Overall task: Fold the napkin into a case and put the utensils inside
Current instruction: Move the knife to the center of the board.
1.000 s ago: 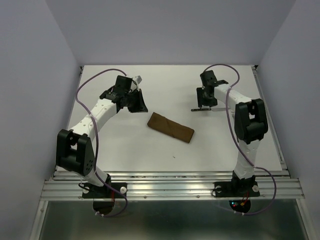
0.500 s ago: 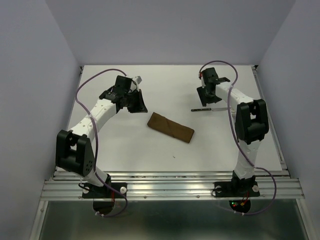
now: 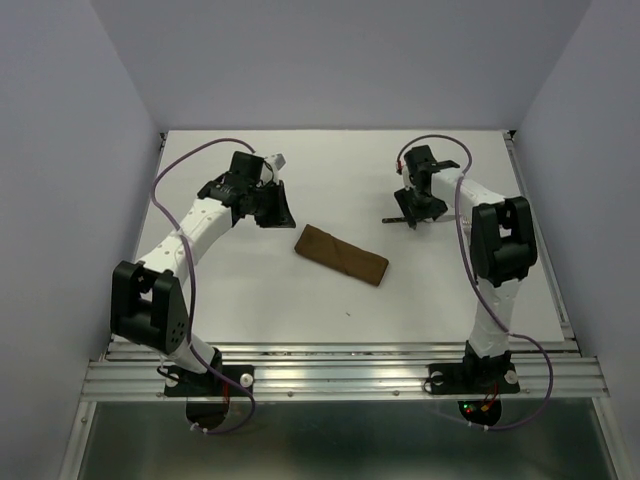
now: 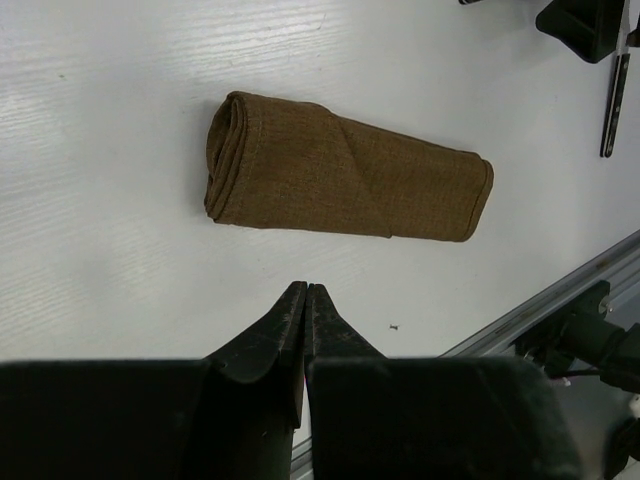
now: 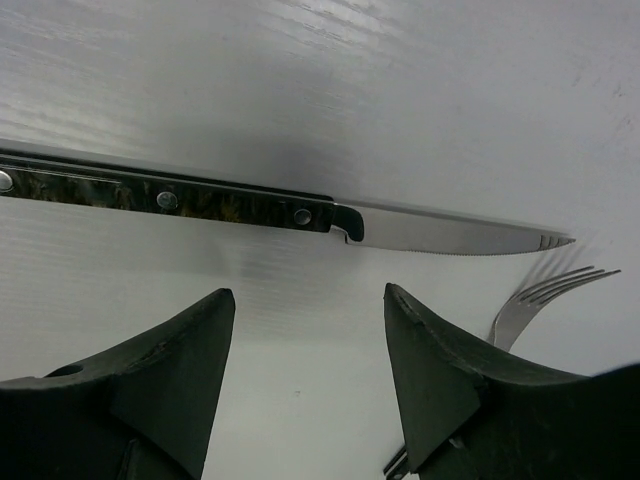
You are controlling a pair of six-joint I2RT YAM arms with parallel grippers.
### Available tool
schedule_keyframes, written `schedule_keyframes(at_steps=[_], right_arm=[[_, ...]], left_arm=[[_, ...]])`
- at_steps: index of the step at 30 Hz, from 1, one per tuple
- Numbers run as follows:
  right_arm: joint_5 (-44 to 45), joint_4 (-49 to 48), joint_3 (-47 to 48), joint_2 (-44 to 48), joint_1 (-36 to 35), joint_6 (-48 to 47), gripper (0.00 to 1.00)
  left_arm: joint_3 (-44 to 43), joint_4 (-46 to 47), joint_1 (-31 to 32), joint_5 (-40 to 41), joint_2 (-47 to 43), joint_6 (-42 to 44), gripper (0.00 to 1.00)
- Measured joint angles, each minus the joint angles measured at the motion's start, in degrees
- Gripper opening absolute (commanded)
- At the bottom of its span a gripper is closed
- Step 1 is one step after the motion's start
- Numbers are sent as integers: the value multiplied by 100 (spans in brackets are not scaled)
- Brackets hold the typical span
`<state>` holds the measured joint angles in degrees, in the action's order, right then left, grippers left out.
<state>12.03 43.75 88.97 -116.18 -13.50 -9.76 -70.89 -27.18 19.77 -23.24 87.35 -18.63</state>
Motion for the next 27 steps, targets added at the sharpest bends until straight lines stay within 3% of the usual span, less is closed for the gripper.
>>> schedule_keyframes(at_steps=[13, 27], right_arm=[[302, 55, 664, -688, 0, -321, 65], [-356, 7, 1788, -1414, 42, -323, 51]], left_arm=[[-149, -149, 0, -98, 538, 184, 13], [-234, -151, 0, -98, 664, 142, 13]])
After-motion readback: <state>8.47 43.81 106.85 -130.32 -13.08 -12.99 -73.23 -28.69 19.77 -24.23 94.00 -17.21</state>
